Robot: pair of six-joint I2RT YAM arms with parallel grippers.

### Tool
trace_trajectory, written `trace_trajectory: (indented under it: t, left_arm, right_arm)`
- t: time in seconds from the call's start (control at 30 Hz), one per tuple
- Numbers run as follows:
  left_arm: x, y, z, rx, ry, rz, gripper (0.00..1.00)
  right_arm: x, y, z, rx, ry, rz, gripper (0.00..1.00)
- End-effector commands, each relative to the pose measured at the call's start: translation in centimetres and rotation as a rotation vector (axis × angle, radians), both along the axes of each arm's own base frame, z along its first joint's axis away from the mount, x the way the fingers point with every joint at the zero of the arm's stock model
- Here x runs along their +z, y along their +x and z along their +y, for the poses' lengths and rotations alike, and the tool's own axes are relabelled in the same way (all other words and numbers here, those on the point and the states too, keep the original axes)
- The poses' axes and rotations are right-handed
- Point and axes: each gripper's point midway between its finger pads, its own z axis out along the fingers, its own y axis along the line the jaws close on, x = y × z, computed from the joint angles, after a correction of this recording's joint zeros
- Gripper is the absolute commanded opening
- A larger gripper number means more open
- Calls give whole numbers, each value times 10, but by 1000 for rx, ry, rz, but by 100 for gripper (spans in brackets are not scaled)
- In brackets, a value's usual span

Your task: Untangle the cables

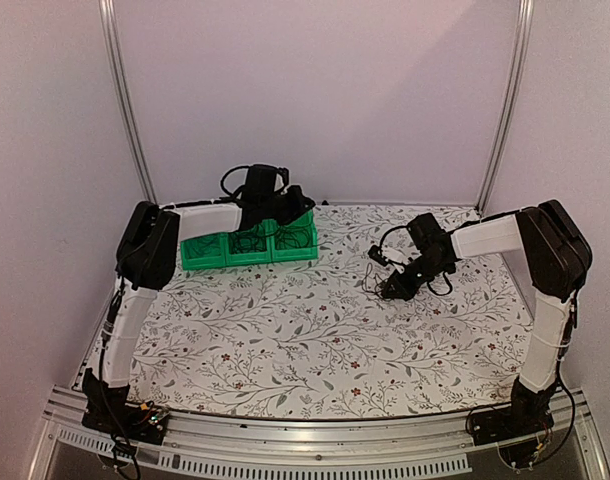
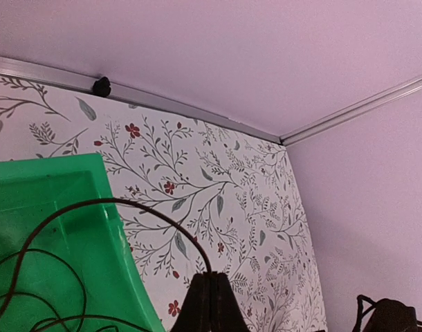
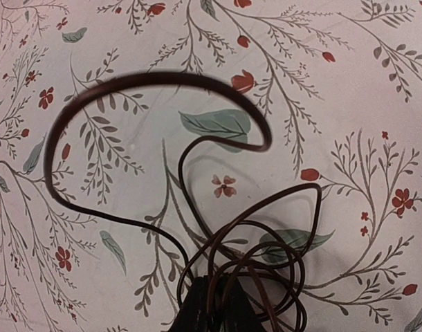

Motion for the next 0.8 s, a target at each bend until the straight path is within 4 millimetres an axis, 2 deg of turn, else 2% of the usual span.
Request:
trace_trajectory:
  t: [0.0, 0.13, 0.17, 0.23, 0.3, 0.37, 0.4, 0.43, 0.5, 0.67, 0.77]
  left_arm:
    - [26, -13, 0, -29, -10, -36, 0]
    - [24, -19, 26, 21, 155, -4, 0]
    - [14, -22, 34, 31, 220, 35, 0]
    - [8, -21, 44, 49, 296, 47, 0]
    - [-1, -21, 46, 46, 337, 66, 0]
    - [-6, -19, 42, 29, 338, 78, 0]
    - [-6, -18, 39, 23, 332, 81, 2]
    - [-7, -16, 38, 21, 329, 86, 10]
    - [0, -13, 35, 25, 321, 84, 17]
    - [40, -10, 43, 68, 329, -3, 24]
    - [58, -14, 54, 95, 346, -26, 30]
  right_arm:
    - [-11, -11, -12, -27, -34, 73, 11]
    - [-11, -11, -11, -26, -30, 75, 11]
    - [-11, -11, -11, -26, -29, 76, 11]
    - [-11, -11, -11, -27, -28, 74, 12]
    - [-10, -12, -11, -26, -27, 78, 13]
    - [-2, -11, -9, -21, -10, 77, 16]
    - [4, -11, -8, -18, 0, 76, 19]
    - [13, -10, -7, -13, 13, 71, 22]
    - [34, -8, -5, -6, 31, 59, 29]
    - [87, -10, -6, 20, 86, 12, 39]
    - [103, -13, -3, 48, 112, -18, 41]
